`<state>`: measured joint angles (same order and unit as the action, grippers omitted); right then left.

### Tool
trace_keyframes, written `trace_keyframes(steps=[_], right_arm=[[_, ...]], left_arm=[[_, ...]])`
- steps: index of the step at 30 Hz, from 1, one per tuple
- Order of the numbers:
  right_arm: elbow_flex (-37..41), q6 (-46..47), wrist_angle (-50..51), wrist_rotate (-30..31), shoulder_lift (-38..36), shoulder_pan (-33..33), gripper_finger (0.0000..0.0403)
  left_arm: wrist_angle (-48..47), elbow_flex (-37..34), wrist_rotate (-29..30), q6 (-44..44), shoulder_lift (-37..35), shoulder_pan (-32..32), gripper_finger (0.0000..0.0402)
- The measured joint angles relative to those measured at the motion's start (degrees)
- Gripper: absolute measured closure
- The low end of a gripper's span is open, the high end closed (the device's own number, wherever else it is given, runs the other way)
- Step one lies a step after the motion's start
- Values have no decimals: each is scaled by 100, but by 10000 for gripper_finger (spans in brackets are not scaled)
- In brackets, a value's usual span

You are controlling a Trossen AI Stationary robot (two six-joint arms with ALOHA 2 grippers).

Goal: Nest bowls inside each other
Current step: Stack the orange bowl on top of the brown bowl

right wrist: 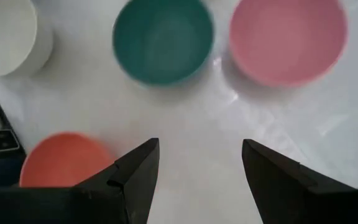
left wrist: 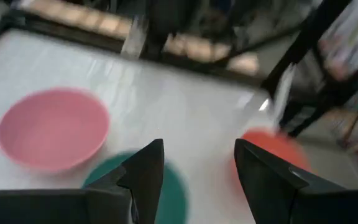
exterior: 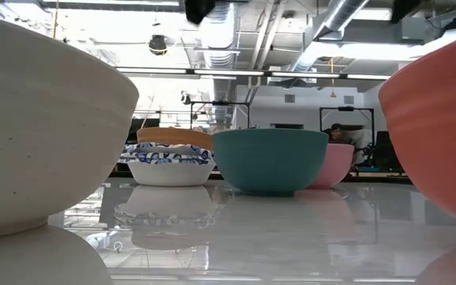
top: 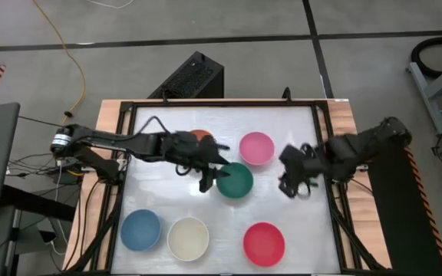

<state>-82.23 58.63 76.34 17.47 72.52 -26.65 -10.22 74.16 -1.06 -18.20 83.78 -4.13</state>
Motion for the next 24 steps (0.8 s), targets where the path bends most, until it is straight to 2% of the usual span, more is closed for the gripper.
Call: trace_keyframes(steps=[5, 9, 13, 19, 24], right_arm=[[-1, 1464, -9, 437, 467, -1211, 154], [1, 2359, -67, 588, 1000, -1677, 154], [1, 2784, -409, 580, 1519, -1762, 154], [1, 2791, -932, 475, 2058, -1704, 154], [1, 2600, -1223, 206, 2301, -1619, 154]], left_arm=[[-2, 460, -358, -467, -371, -58, 216], [95, 882, -685, -723, -600, -182, 216], [81, 1358, -771, -738, -740, -407, 216], [87, 2224, -815, -480, -849, -869, 216], [105, 3022, -1363, -14, -856, -1461, 216]])
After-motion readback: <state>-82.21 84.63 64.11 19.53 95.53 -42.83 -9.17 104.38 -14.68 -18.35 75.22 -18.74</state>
